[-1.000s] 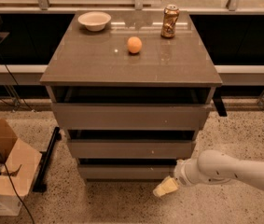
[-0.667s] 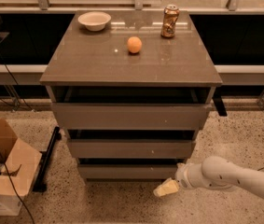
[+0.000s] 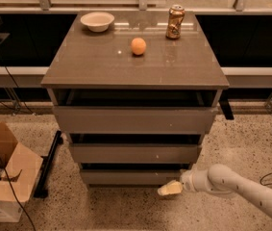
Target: Open bottom drawer
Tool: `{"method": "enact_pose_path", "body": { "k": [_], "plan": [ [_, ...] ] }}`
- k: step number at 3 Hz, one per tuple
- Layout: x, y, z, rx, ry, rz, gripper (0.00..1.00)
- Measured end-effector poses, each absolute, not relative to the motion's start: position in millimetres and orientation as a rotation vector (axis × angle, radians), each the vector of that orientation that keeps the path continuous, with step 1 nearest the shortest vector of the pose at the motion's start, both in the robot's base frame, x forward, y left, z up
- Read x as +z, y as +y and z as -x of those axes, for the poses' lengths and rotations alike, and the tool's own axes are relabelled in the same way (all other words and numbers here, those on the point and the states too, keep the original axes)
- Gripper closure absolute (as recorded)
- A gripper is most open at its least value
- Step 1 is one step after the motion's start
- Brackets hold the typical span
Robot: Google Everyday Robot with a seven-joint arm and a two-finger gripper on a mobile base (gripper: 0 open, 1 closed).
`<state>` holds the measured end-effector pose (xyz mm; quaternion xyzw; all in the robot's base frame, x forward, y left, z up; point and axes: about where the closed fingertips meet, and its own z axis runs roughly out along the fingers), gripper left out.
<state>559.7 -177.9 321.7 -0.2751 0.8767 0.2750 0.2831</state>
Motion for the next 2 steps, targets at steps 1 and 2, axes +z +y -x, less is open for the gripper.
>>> {"method": "enact_pose_path", "body": {
  "k": [1, 2],
  "plan": [
    [322, -178, -561, 0.734, 2.346, 0.736, 0.00],
    [307, -172, -566, 0.744, 2.339, 0.712, 0.00]
  ]
}}
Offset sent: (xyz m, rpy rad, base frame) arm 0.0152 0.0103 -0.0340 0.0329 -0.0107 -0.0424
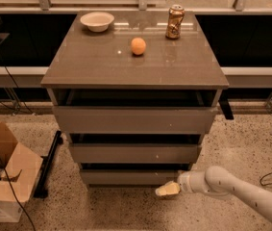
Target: Open bottom drawer
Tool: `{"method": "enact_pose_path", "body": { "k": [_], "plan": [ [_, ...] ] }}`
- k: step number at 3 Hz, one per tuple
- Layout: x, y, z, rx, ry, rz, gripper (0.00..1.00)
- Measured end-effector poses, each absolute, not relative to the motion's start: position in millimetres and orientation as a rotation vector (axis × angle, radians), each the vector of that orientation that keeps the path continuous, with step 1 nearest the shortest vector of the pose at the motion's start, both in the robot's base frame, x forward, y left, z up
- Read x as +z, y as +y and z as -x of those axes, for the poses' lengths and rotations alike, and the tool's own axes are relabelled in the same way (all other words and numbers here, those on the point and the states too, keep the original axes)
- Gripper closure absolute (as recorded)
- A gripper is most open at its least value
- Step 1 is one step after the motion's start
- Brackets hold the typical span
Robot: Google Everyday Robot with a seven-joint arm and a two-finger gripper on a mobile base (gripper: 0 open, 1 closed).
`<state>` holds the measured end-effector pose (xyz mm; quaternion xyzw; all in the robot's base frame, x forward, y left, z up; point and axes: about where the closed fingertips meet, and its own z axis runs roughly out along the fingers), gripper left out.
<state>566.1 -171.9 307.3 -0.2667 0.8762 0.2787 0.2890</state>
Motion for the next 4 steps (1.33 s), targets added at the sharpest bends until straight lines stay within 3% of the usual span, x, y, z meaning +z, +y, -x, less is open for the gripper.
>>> {"method": "enact_pose_path", "body": {
  "k": [4],
  "plan": [
    [247, -147, -616, 0.680, 2.311, 0.685, 0.00]
  ]
}}
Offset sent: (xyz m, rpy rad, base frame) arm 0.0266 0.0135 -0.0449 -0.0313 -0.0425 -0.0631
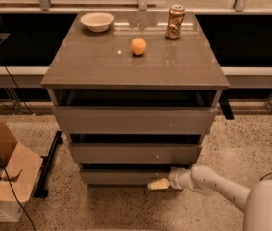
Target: Open bottom drawer
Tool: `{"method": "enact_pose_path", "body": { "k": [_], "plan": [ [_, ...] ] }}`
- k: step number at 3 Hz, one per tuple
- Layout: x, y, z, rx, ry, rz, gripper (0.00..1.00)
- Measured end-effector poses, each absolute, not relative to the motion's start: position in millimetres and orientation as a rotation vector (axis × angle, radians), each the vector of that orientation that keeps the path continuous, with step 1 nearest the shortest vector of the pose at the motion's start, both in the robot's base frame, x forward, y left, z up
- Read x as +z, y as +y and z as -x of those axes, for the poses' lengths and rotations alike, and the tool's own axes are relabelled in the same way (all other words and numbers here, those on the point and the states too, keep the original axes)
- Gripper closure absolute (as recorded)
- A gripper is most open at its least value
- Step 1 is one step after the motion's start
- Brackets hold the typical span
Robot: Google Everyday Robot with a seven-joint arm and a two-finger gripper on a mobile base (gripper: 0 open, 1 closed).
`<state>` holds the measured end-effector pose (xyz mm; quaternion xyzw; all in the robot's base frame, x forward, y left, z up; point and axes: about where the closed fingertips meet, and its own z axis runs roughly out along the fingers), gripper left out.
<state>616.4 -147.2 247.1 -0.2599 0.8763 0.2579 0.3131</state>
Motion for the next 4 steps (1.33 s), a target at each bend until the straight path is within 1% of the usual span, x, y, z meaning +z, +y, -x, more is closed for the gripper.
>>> {"method": "enact_pose_path", "body": {
  "k": [1, 2, 3, 4],
  "plan": [
    [221, -146, -638, 0.708, 2.329, 0.675, 0.00],
    [212, -146, -644, 0.719, 2.339, 0.671, 0.00],
    [207, -145, -641, 0.721, 2.366, 0.671, 0.18],
    [208, -145, -641, 0.721, 2.366, 0.671, 0.42]
  ]
}}
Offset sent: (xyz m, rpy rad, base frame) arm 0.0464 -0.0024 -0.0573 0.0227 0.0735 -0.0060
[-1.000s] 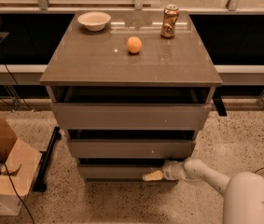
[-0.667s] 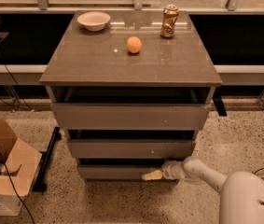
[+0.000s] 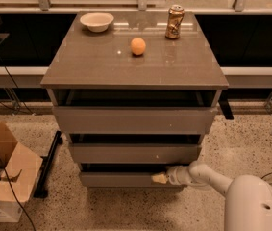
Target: Open bottom drawer
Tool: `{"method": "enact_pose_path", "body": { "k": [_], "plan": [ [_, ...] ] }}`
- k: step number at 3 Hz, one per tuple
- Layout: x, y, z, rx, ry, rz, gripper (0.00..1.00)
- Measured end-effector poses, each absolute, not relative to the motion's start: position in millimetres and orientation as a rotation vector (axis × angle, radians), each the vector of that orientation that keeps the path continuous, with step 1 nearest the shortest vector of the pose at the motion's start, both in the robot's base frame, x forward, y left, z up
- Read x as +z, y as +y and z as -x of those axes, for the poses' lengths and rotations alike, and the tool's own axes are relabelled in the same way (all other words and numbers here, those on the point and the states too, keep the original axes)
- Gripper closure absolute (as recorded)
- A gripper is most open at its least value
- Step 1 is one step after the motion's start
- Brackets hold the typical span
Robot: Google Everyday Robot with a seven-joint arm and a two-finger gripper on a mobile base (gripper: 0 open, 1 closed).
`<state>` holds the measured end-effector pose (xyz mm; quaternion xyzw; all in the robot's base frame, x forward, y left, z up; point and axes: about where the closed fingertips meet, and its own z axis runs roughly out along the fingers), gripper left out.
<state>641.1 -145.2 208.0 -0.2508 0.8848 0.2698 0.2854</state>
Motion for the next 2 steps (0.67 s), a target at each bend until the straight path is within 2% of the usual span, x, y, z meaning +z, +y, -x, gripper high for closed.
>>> {"method": "enact_pose_path", "body": {
  "k": [1, 2],
  "plan": [
    [208, -145, -641, 0.722, 2.366, 0.671, 0.46],
    [200, -125, -610, 0.760, 2.444, 0.802, 0.23]
  ]
}}
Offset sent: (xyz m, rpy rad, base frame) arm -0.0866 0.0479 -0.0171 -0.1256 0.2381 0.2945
